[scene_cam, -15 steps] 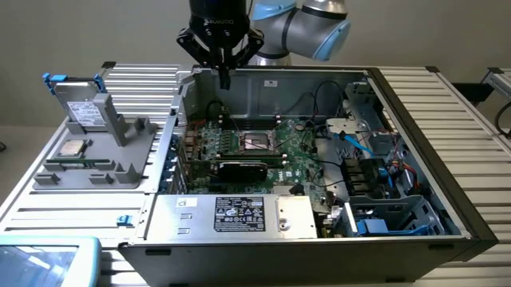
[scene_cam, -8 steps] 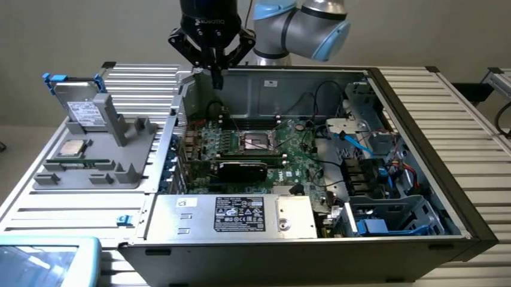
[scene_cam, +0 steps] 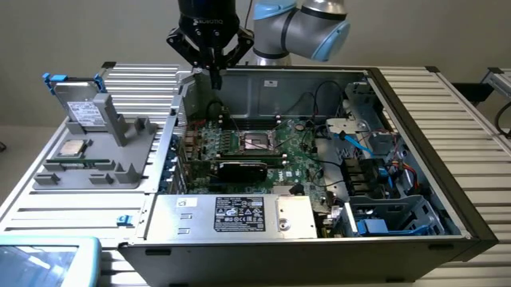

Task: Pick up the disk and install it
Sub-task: 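Reach for the disk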

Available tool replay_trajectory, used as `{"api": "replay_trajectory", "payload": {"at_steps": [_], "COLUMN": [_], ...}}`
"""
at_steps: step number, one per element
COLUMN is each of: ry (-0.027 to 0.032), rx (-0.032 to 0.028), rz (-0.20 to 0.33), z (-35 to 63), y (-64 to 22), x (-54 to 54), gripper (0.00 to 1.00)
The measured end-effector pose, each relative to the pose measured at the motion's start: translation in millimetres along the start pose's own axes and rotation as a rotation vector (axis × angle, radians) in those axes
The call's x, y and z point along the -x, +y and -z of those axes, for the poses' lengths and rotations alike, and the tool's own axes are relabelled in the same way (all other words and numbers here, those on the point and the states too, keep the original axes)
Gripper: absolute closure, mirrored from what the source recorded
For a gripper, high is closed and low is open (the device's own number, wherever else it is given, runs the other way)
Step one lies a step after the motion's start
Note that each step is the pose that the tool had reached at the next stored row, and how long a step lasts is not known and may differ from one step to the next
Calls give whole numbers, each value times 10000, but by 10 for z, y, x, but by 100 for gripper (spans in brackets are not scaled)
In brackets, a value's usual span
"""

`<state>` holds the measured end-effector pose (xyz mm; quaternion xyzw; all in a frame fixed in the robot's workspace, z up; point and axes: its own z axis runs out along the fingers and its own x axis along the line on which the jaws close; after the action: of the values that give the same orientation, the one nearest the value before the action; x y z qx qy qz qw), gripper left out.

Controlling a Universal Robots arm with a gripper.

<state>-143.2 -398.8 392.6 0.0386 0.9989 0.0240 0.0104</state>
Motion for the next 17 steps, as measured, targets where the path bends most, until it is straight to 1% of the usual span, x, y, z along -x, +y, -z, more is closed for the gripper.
{"api": "replay_trajectory", "payload": {"at_steps": [9,11,13,17], "ry": [3,6,11,23], "rx": [-1,0,-1,-3], "rz": [0,-2,-1,-1], "z": [0,1,1,4], "y": [-1,-3,-4,-5], "x": [-8,-24,-67,-212], "gripper": [89,89,89,89]}}
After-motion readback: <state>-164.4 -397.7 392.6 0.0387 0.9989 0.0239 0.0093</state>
